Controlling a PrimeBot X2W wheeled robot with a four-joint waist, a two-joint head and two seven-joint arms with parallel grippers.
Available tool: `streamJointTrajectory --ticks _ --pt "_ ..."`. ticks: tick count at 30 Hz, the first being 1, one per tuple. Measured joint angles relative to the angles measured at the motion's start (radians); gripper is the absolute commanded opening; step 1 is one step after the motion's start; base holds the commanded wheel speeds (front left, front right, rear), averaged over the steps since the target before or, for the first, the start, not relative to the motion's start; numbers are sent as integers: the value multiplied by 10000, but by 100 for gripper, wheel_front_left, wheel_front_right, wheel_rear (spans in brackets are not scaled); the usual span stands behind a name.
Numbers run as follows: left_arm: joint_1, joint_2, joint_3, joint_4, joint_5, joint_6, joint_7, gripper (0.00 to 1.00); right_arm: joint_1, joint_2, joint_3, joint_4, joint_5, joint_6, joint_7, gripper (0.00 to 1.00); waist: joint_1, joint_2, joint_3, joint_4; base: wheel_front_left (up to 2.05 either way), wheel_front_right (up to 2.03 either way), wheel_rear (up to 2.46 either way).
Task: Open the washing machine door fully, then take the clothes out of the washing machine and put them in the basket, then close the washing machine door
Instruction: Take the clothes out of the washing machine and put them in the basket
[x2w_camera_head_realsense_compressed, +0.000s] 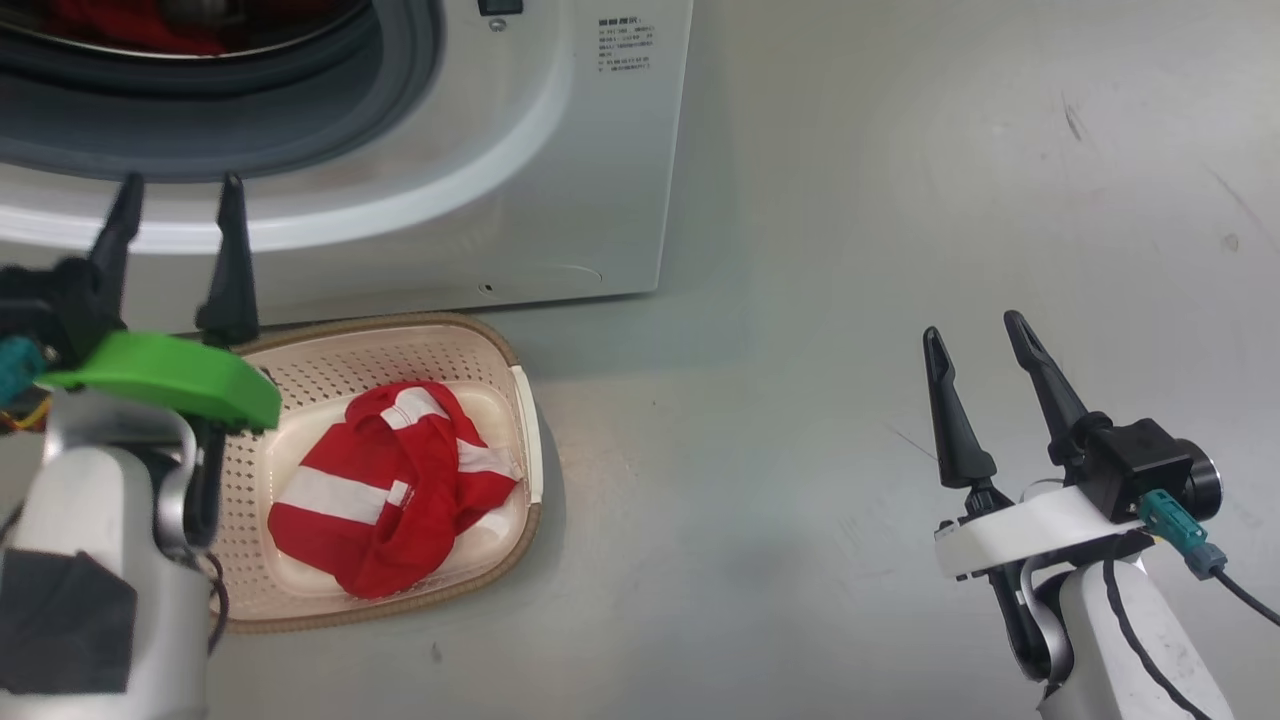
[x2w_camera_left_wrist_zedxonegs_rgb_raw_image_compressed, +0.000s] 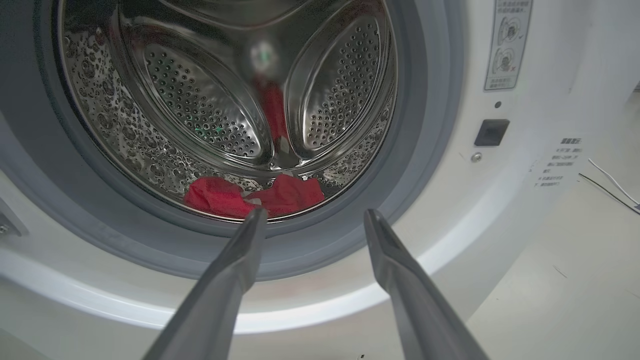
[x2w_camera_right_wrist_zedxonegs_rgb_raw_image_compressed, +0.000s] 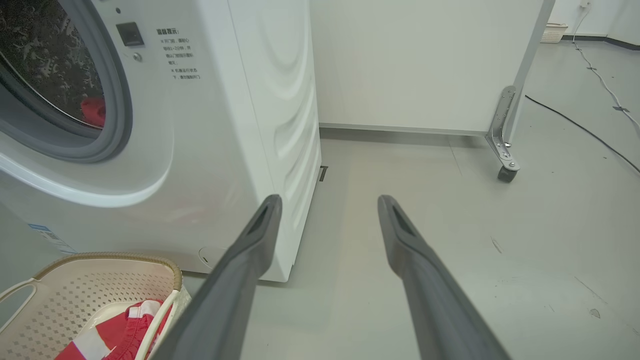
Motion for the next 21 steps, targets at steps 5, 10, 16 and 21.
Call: streamJointTrajectory --ticks 5,10,16,21 --pt "-1496 368 203 96 -247 -13 917 100 -368 -4 67 -127 105 0 0 100 0 0 704 -164 0 0 0" --pt "-2908 968 366 307 -245 -63 1891 100 -723 -8 326 -242 412 0 0 100 1 0 1420 -340 0 0 0" --pt "-4554 1492 640 343 -299 -59 2920 100 -1311 -17 692 -439 706 -8 0 100 1 0 2275 -593 0 0 0" --pt "-5644 1918 821 451 -454 -61 3678 100 -1636 -33 959 -560 1014 -92 0 100 1 0 2979 -861 0 0 0"
